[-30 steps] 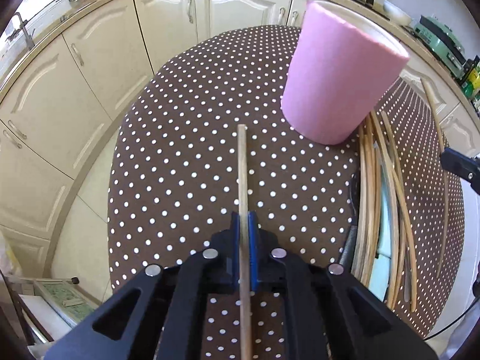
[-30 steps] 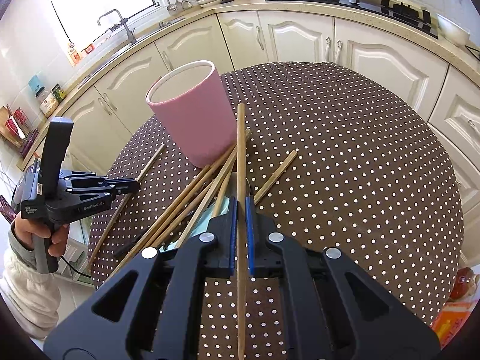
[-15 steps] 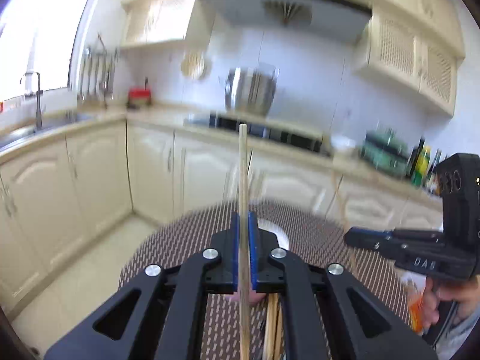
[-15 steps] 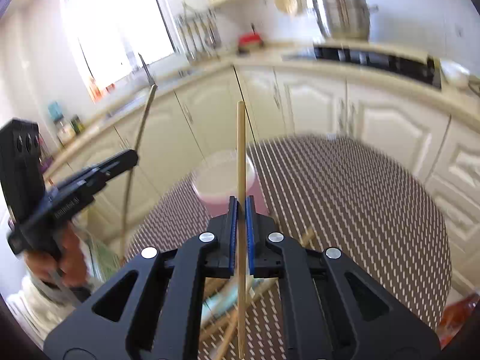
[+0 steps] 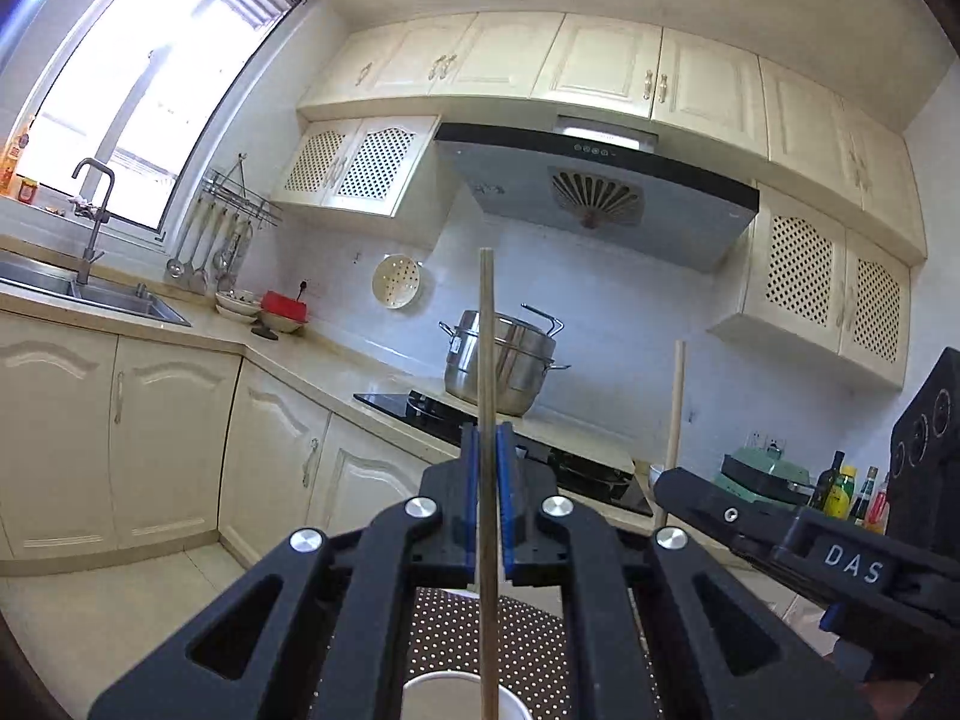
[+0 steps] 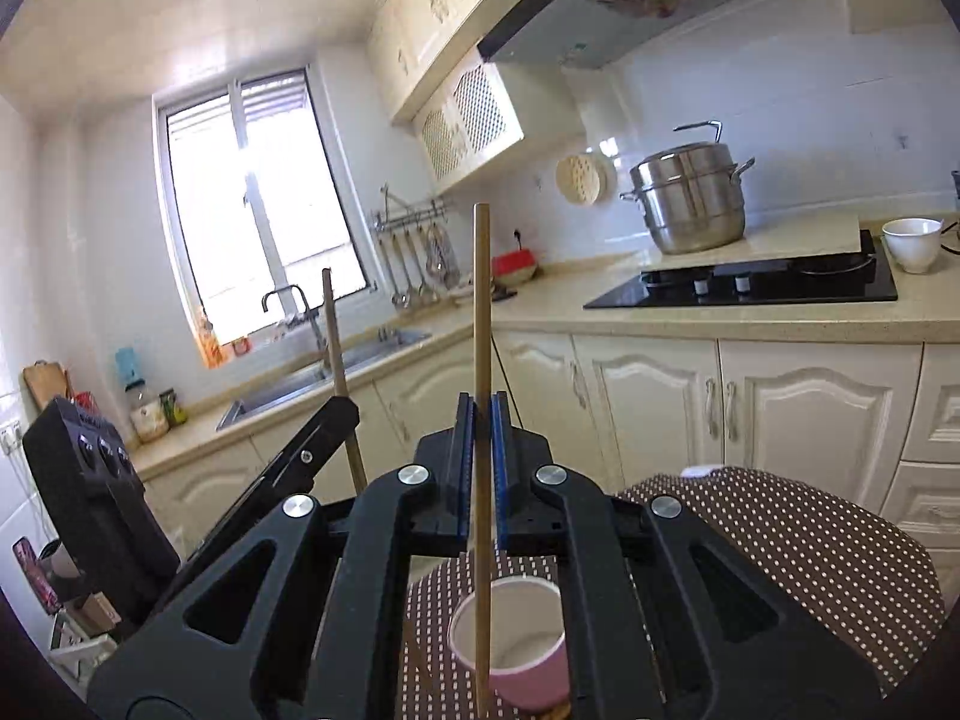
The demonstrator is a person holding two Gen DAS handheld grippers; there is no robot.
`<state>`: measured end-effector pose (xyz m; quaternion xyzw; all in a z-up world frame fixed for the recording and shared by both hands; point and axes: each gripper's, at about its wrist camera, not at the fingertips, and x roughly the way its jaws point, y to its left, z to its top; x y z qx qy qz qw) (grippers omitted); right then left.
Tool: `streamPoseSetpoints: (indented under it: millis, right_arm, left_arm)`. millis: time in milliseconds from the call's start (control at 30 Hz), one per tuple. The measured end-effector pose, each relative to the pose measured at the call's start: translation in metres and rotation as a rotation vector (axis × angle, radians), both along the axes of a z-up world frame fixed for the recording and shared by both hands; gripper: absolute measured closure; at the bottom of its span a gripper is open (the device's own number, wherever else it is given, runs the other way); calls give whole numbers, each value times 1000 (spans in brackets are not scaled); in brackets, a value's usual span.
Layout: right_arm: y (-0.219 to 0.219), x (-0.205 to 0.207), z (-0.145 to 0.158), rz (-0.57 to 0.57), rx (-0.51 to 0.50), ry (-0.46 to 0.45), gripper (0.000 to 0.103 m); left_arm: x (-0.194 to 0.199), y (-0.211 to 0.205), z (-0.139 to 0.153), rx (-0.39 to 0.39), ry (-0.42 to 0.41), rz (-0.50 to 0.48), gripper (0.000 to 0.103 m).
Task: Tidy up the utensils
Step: 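Raise both chopsticks and lower them into the pink cup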
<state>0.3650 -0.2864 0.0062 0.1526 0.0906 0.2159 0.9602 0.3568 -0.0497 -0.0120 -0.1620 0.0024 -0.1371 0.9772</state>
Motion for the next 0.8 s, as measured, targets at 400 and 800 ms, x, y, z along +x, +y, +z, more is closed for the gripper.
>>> streamPoseSetpoints:
  millis: [400, 800]
  right_arm:
    - [2, 27, -24, -43, 33, -33, 97]
    - [11, 32, -49, -22, -2, 7, 97]
  left_arm:
    - [23, -4, -7, -22, -110, 73, 97]
    - [34, -1, -49, 18, 22, 25, 97]
